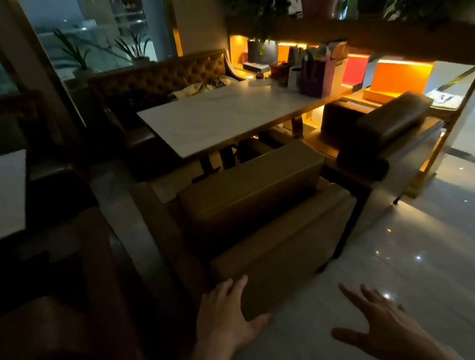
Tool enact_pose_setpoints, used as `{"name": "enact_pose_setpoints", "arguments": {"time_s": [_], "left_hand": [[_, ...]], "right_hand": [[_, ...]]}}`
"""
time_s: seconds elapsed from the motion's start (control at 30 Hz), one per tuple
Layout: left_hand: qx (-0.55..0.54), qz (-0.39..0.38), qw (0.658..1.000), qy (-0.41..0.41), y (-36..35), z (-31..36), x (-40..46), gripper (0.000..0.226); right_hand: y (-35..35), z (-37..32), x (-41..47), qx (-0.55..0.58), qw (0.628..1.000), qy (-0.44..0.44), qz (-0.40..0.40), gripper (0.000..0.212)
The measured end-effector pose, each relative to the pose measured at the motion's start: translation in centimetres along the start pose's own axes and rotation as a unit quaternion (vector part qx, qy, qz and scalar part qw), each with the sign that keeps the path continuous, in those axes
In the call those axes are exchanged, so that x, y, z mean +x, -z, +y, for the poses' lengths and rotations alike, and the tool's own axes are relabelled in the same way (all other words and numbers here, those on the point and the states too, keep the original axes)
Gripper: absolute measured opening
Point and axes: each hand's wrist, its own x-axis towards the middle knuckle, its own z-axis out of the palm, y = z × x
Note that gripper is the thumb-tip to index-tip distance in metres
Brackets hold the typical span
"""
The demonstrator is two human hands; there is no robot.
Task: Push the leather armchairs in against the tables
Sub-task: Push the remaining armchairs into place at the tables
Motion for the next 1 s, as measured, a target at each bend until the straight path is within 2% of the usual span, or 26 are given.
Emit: {"name": "enact_pose_setpoints", "arguments": {"time_s": [0.1,0.23,0.57,0.77,0.9,1.0], "left_hand": [[-0.012,-0.012,1.000,-0.002,-1.2,2.4,4.8,0.098],[-0.032,-0.018,0.999,0.017,-1.5,4.5,9.1,0.097],[-0.012,0.050,0.992,0.118,-2.4,3.2,18.4,0.104],[0.016,0.041,0.986,0.158,-5.1,1.5,24.8,0.113],[0.013,0.023,0.988,0.153,-7.1,0.1,27.6,0.121],[-0.012,0.053,0.986,0.155,-7.9,-0.7,27.9,0.120]], "right_hand": [[3.2,3.5,3.6,-0.037,0.998,-0.033,-0.032,0.110],[8.0,6.3,9.6,-0.049,0.998,-0.047,-0.009,0.114],[8.7,5.6,27.7,-0.082,0.991,0.111,-0.002,0.106],[8.2,3.9,39.0,-0.118,0.969,0.218,0.011,0.107],[7.6,3.0,43.8,-0.159,0.962,0.221,0.002,0.114],[5.7,3.3,44.3,-0.153,0.963,0.216,0.053,0.111]]}}
